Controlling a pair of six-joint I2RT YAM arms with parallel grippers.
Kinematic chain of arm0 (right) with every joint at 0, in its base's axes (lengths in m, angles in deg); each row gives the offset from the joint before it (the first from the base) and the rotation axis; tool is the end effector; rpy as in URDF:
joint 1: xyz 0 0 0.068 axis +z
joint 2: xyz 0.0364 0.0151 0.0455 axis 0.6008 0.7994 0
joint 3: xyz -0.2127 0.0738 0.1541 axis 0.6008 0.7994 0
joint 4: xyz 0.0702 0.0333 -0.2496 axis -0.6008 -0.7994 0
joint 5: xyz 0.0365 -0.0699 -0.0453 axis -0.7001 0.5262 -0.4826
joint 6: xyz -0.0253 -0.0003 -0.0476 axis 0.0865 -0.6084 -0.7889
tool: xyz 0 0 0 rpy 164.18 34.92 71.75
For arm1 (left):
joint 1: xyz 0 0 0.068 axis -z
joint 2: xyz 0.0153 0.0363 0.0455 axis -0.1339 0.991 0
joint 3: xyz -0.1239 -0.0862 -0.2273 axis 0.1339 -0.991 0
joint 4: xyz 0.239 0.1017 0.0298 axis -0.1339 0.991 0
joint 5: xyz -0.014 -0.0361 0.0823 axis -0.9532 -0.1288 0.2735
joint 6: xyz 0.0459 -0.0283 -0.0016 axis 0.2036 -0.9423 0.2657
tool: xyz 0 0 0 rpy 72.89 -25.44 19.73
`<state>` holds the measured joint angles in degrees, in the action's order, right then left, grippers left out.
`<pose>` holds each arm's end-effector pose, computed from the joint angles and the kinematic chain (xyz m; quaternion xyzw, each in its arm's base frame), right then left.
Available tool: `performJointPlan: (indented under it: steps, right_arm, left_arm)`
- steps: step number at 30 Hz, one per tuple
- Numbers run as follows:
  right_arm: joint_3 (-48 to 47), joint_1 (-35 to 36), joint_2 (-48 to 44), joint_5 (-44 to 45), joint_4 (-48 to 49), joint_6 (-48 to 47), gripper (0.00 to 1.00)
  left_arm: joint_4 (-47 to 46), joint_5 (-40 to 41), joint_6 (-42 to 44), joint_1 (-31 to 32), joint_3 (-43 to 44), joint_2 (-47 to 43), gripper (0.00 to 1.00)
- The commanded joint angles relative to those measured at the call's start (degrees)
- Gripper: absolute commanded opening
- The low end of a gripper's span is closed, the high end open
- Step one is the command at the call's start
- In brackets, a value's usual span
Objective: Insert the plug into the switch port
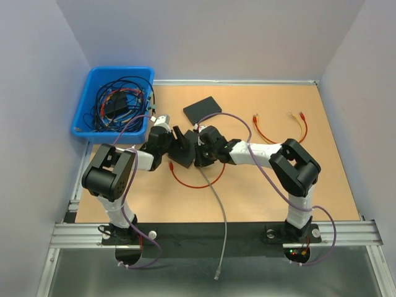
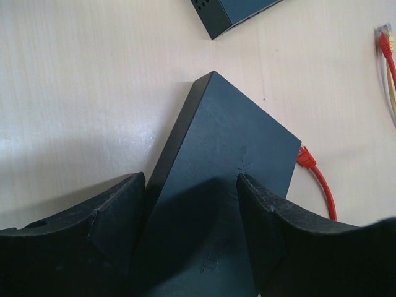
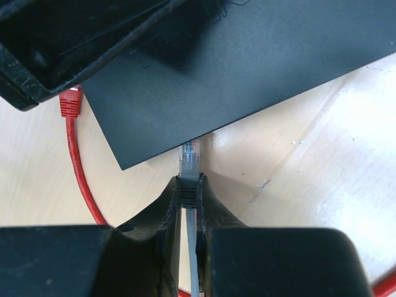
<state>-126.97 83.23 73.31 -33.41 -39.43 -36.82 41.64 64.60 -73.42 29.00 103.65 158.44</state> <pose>0.2751 0.2947 0.1645 -0.2133 0.9036 0.2589 0.2666 0.3064 -0.1257 0.1453 -0.0208 0.8287 -0.3034 0.4698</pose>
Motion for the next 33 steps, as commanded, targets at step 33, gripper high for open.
performJointPlan:
  steps: [33]
  right_arm:
    - [-9.2,1.7,-0.9,8.8,11.8,-1.4,0.00]
  left_arm:
    - [13.8,-8.1,-0.5,1.6,-0.9,5.9,0.67]
